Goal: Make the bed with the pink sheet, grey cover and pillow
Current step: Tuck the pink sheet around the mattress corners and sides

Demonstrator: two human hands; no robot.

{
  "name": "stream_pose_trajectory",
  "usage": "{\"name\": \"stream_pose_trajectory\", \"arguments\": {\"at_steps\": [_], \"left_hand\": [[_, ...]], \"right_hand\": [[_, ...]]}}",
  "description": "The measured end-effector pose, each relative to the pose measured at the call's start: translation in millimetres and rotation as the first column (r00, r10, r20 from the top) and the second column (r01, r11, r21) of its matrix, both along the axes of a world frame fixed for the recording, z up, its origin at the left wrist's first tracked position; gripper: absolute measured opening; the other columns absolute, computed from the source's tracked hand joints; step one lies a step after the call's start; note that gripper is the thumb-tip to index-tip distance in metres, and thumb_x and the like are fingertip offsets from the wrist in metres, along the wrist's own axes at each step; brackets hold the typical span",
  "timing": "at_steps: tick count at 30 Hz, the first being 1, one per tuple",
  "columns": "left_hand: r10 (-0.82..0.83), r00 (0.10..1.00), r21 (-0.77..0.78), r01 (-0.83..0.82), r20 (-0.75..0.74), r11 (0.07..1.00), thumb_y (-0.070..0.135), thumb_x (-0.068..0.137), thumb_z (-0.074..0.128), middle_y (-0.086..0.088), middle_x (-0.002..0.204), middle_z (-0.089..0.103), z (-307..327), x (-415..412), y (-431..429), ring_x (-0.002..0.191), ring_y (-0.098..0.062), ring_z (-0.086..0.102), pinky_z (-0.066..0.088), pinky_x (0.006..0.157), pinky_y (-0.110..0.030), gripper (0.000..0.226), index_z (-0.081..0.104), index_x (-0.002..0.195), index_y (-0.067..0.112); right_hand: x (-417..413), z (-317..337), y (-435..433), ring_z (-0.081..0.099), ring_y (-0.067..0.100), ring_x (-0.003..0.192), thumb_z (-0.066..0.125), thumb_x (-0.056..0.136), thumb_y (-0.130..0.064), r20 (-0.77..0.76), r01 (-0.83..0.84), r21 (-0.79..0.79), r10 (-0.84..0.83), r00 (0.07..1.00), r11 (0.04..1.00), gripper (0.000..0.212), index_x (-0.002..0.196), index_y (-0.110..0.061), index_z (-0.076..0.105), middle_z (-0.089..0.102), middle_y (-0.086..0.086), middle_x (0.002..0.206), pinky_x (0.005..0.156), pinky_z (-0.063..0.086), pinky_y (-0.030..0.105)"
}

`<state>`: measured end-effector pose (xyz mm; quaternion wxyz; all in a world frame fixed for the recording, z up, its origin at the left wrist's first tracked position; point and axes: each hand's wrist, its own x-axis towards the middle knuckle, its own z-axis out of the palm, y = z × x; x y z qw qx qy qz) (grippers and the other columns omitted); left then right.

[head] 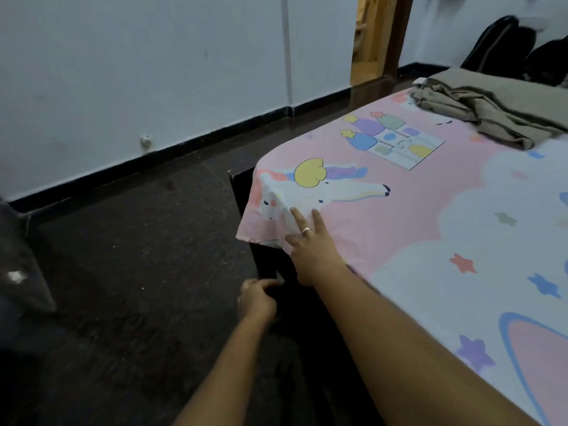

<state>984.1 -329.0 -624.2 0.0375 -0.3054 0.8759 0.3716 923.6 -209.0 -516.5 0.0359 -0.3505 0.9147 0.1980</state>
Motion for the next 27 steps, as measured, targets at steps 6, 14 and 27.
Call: {"name": "stream_pose_trajectory", "arguments": {"at_steps": [6,14,27], "left_hand": [[0.119,0.983,-0.034,-0.115,0.138,0.993,0.014,0.085,0.062,-0.014,0.148,0.034,73,110,0,0.135,-0.029,0.034,0.026,0.108,-0.028,0.051,0.052,0.134,0.020],[-0.125,0.992,-0.242,0.129,0.032,0.962,0.021,0.089,0.060,0.000,0.158,0.006,304,129,17,0.145,-0.023,0.002,0.021,0.114,-0.037,0.068,0.026,0.148,0.028],[-0.264,0.964,-0.309,0.263,0.040,0.914,0.022,0.090,0.057,-0.001,0.159,0.002,486,145,-3,0.146,-0.022,-0.004,0.015,0.115,-0.049,0.072,0.017,0.149,0.033]], "right_hand": [[117,32,-16,-0.017,0.024,0.146,0.038,0.096,-0.026,0.401,0.205,-0.213,-0.106,0.910,0.955,0.062,0.153,-0.016,0.014,-0.010,-0.003,0.160,0.111,-0.012,0.059],[167,204,21,-0.008,0.027,0.147,0.040,0.096,-0.025,0.420,0.495,-0.272,-0.361,0.833,0.825,0.066,0.153,-0.018,0.007,-0.006,0.001,0.160,0.115,-0.005,0.055],[164,381,-2,-0.016,0.025,0.146,0.046,0.096,-0.034,0.440,0.563,-0.267,-0.421,0.793,0.782,0.068,0.152,-0.033,0.008,-0.009,-0.003,0.160,0.110,-0.007,0.062]]}}
